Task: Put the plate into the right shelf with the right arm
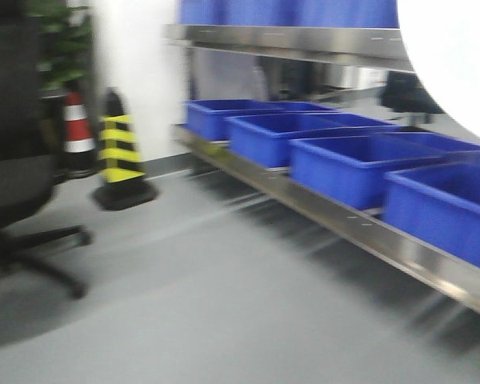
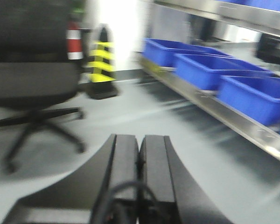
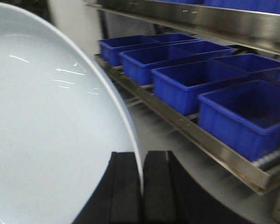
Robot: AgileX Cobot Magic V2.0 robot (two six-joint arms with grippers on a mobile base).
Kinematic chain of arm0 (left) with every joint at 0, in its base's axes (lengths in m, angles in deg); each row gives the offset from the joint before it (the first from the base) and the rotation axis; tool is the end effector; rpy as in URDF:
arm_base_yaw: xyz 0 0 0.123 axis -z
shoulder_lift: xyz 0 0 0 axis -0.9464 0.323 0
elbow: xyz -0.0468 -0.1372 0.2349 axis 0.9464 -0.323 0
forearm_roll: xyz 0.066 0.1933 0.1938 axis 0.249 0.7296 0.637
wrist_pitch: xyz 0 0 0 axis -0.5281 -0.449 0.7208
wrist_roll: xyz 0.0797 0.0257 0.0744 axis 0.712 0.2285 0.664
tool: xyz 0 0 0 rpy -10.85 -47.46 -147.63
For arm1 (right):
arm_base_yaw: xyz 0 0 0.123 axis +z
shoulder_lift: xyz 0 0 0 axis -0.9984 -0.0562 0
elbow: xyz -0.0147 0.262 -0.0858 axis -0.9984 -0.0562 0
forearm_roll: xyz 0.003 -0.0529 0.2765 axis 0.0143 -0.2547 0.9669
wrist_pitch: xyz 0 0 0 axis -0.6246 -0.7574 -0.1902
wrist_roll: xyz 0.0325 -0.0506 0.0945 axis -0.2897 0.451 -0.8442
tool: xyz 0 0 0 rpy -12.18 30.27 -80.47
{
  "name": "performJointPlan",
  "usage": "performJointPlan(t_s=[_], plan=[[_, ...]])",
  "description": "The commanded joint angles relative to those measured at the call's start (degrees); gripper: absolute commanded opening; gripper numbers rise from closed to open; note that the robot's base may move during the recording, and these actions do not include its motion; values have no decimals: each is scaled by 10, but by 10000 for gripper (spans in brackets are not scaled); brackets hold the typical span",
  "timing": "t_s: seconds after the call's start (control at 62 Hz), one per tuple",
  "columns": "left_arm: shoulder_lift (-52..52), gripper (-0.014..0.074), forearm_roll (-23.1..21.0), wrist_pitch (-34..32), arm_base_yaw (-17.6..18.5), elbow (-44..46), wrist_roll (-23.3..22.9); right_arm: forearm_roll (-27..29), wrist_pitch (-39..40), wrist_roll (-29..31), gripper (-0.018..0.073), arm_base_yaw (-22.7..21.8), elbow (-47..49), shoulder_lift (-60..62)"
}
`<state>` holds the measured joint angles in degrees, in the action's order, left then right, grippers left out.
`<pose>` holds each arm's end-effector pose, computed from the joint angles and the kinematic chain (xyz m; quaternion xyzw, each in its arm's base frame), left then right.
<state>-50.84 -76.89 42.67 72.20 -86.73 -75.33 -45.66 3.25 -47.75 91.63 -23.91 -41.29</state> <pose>0.1174 -0.0029 0.1979 0.0171 0.7010 -0.0002 0.7129 0.1299 0.0126 0.2850 0.0263 0.7510 0.0876 0.6539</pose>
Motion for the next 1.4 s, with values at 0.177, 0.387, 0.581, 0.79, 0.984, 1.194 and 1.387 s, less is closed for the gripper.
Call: performJointPlan(t_s=[0.177, 0.387, 0.581, 0.79, 0.984, 1.194, 1.387], plan=[[-6, -128, -5, -52, 1, -6, -4, -5, 54, -1, 54, -4, 17, -5], [-6, -128, -5, -52, 1, -6, -4, -5, 54, -1, 54, -4, 17, -5], [-6, -128, -5, -52, 1, -6, -4, -5, 54, -1, 54, -4, 17, -5], [-6, -128, -5, -52, 1, -6, -4, -5, 54, -1, 54, -4, 17, -5], [-6, -128, -5, -52, 1, -6, -4, -5, 54, -1, 54, -4, 17, -5], [-6, -128, -5, -52, 1, -6, -4, -5, 54, -1, 54, -4, 17, -5], [-6, -128, -5, -52, 1, -6, -4, -5, 54, -1, 54, -4, 17, -5]])
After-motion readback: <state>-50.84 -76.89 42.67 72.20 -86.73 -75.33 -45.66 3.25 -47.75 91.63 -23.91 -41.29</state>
